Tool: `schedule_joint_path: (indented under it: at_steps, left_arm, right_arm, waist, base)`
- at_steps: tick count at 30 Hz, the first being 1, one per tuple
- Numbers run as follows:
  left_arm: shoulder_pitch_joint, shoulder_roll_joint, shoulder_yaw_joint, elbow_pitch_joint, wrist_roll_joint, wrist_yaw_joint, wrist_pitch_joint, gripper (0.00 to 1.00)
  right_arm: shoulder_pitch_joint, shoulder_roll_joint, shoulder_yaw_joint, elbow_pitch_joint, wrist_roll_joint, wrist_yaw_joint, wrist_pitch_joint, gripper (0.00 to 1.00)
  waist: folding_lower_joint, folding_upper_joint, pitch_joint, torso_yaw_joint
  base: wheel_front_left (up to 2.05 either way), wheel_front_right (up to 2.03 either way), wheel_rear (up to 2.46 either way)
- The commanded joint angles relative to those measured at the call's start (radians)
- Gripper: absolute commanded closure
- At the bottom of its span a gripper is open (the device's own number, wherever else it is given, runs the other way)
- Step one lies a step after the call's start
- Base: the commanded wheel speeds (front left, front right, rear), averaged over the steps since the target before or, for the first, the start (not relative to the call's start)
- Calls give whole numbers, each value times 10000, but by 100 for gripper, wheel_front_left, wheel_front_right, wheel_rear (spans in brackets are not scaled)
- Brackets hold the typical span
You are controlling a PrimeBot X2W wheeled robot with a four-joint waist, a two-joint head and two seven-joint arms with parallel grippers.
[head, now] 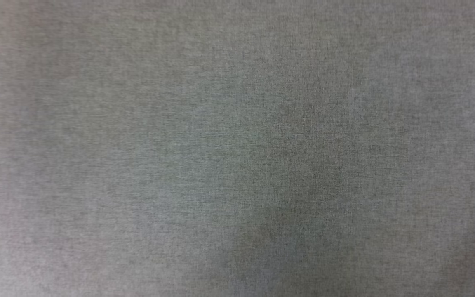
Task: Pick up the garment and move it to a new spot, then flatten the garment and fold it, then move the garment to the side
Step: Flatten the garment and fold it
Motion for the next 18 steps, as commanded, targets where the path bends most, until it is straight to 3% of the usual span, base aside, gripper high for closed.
schedule_joint_path:
  at_steps: [1,3,8,18]
  left_arm:
    - [913,-203,-69,83,-142,70,-160,100]
    - [2704,-544,-172,-74,-337,192,-315,100]
    - [5081,-794,-373,-624,-385,377,-362,100]
    - [10063,-389,-387,-2254,-1046,1055,-164,100]
  right_arm:
    - [668,4,5,199,39,-7,-192,100]
    - [2053,-8,-23,385,367,-7,-409,100]
    - [4170,-297,264,53,760,-8,-491,100]
    - [8970,-776,194,-1027,1890,-8,131,100]
  waist:
    - [-2,0,-245,117]
    - [-2,0,-736,227]
    - [-2,0,-1611,318]
    - [-2,0,-3684,304]
  base:
    - [0,0,0]
    - [0,0,0]
    - [0,0,0]
    - [0,0,0]
